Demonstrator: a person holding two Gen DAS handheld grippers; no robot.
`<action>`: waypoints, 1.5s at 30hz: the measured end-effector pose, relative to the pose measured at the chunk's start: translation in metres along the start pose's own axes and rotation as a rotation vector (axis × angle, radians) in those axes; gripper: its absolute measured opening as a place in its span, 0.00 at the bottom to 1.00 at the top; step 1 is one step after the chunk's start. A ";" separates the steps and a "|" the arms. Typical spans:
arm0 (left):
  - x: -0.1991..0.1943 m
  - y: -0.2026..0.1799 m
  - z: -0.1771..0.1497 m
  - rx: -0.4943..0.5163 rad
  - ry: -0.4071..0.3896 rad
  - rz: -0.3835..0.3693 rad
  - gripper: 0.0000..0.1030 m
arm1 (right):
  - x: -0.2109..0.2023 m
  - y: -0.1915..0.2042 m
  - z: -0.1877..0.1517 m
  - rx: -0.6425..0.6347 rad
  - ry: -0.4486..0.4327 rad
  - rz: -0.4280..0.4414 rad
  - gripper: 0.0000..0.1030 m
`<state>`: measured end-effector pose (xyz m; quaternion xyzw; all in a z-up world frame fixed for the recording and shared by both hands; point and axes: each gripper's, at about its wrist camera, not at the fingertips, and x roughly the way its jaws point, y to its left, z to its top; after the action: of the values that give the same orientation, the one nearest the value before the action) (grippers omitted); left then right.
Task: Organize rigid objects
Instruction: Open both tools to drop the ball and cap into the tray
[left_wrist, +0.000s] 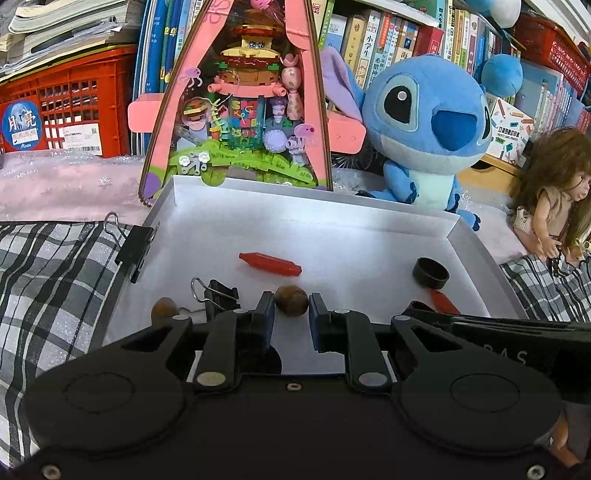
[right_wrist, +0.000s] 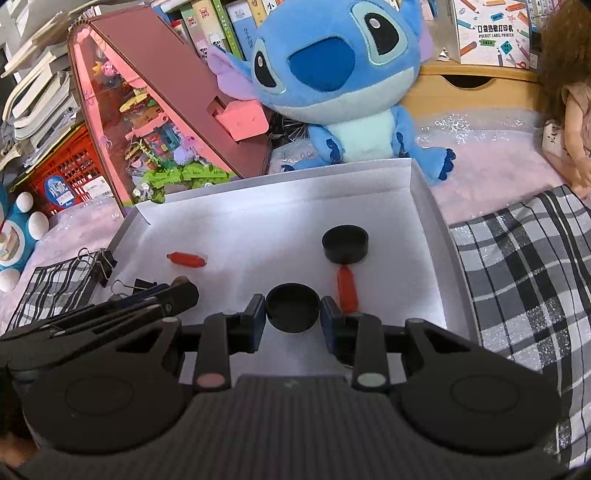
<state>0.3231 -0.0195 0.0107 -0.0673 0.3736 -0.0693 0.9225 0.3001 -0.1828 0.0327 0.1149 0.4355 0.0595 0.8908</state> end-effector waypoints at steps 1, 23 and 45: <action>0.000 0.000 0.000 0.005 -0.002 0.002 0.18 | 0.000 0.001 0.000 -0.004 -0.003 -0.002 0.38; -0.034 0.005 0.000 0.036 -0.060 0.061 0.50 | -0.016 0.001 -0.009 -0.004 -0.076 0.033 0.63; -0.069 0.012 -0.002 0.049 -0.116 0.113 0.84 | -0.050 0.004 -0.011 -0.045 -0.177 -0.015 0.91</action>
<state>0.2735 0.0048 0.0540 -0.0273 0.3209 -0.0225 0.9464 0.2603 -0.1879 0.0652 0.0966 0.3547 0.0522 0.9285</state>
